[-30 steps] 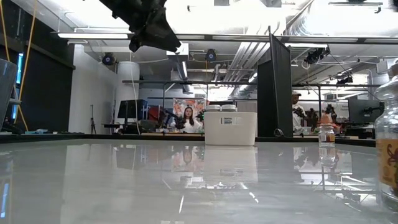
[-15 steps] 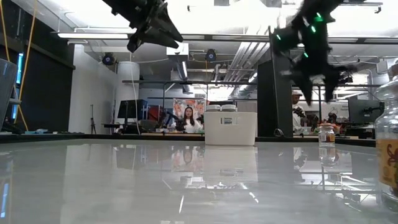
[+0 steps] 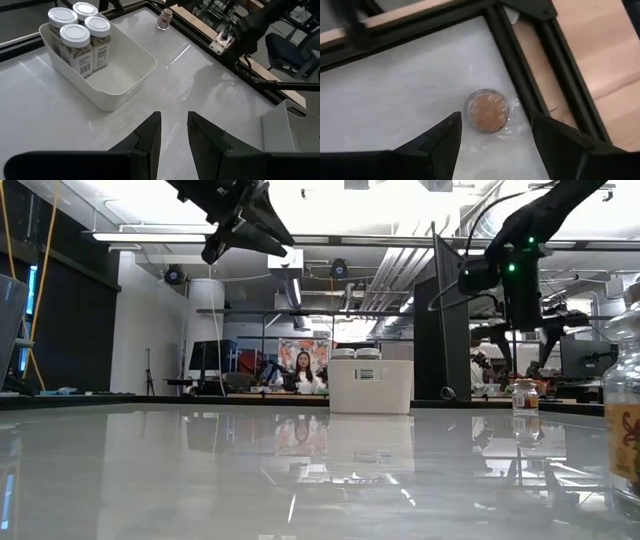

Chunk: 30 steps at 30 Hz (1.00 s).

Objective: Sort spices by type
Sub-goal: Put the top brown seasoning bottle into the gray bin

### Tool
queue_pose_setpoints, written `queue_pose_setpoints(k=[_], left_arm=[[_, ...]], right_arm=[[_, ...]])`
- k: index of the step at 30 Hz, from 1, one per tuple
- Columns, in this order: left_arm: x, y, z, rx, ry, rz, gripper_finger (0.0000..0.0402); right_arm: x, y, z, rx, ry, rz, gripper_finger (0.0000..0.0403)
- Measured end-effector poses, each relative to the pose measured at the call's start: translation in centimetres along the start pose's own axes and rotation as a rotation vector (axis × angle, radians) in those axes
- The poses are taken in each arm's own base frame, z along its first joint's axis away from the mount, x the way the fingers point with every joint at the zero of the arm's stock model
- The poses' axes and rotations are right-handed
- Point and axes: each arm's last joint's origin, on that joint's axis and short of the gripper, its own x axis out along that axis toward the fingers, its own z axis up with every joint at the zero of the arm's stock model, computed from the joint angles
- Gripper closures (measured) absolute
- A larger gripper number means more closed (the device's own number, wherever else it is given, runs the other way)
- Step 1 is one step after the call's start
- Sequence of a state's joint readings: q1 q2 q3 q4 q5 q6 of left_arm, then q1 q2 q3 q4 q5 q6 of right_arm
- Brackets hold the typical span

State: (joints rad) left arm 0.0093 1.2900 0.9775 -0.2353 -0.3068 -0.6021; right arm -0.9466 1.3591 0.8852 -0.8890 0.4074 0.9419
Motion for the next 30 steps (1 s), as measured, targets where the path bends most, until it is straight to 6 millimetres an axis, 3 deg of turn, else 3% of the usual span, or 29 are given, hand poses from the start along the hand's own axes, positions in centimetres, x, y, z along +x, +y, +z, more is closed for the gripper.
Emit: queue_pose_setpoints(k=[16, 26, 30], left_arm=[[0.0, 0.0, 0.0, -0.024, 0.002, 0.004, 0.0318], [0.0, 0.0, -0.1, -0.02, 0.008, -0.001, 0.0318], [0.0, -0.1, -0.1, -0.02, 0.013, -0.007, 0.0318]], right_arm=[[3.1, 0.9, 0.3, 0.009, 0.112, -0.031, 0.0169], [4.8, 1.5, 0.1, 0.061, 0.086, -0.115, 0.017], [5.3, 1.7, 0.1, 0.102, 0.063, -0.139, 0.019]])
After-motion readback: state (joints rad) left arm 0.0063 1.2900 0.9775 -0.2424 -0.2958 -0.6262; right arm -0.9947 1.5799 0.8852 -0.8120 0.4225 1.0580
